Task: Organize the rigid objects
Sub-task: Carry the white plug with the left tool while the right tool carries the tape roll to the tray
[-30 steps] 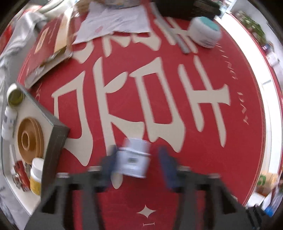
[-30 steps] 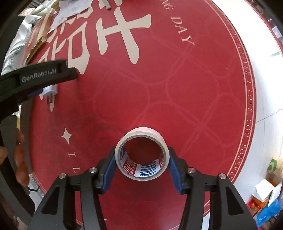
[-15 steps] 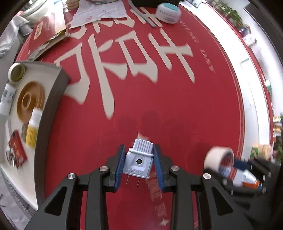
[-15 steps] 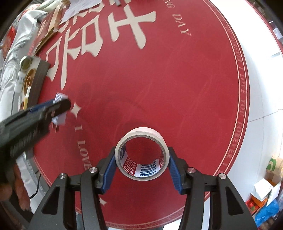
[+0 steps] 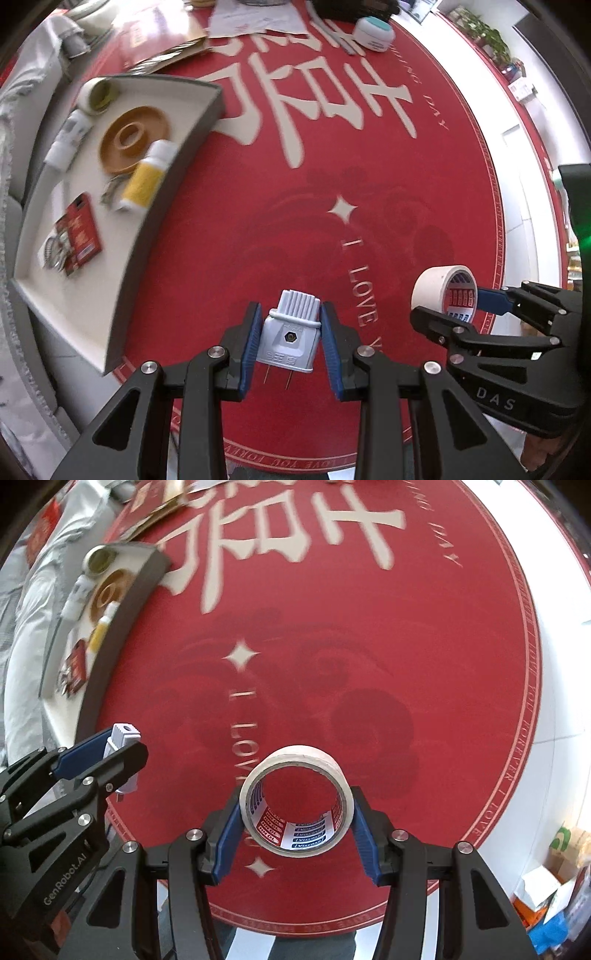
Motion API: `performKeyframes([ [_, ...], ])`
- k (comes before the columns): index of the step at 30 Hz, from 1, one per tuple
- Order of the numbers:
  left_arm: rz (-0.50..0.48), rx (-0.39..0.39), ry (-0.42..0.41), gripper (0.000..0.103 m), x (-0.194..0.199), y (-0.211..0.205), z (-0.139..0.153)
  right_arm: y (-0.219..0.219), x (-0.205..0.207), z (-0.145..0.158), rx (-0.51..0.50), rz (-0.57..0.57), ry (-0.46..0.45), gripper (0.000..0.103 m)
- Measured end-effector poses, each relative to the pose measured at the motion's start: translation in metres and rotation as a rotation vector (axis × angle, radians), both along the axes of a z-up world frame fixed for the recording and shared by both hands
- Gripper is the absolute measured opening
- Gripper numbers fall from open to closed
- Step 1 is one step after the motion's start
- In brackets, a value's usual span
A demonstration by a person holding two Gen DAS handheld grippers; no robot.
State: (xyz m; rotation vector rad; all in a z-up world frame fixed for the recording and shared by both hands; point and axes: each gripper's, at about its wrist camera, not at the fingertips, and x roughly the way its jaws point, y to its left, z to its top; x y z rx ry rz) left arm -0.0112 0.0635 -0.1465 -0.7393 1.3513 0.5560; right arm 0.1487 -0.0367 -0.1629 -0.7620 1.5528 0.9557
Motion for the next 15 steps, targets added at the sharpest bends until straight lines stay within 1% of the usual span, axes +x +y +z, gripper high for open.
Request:
performKeyframes([
  [1, 0.007, -0.001, -0.001, 0.034, -0.014, 0.003, 0.006, 0.004, -0.005, 0.000, 0.002, 0.010, 0.001, 0.055],
  [2, 0.017, 0.002, 0.000, 0.034, -0.019, 0.005, 0.007, 0.008, -0.022, -0.002, 0.005, 0.019, 0.002, 0.055],
  [3, 0.031, 0.005, -0.002, 0.034, -0.029, 0.008, 0.011, 0.012, -0.029, 0.000, 0.009, 0.029, 0.002, 0.055],
  [6, 0.066, 0.014, -0.010, 0.034, -0.042, 0.017, 0.016, 0.029, -0.046, -0.003, 0.018, 0.055, -0.001, 0.055],
  [12, 0.125, 0.034, -0.026, 0.034, -0.067, 0.033, 0.025, 0.059, -0.078, 0.010, 0.039, 0.111, -0.013, 0.055],
  [15, 0.169, 0.050, -0.033, 0.034, -0.082, 0.041, 0.031, 0.073, -0.095, 0.018, 0.058, 0.137, -0.021, 0.055],
])
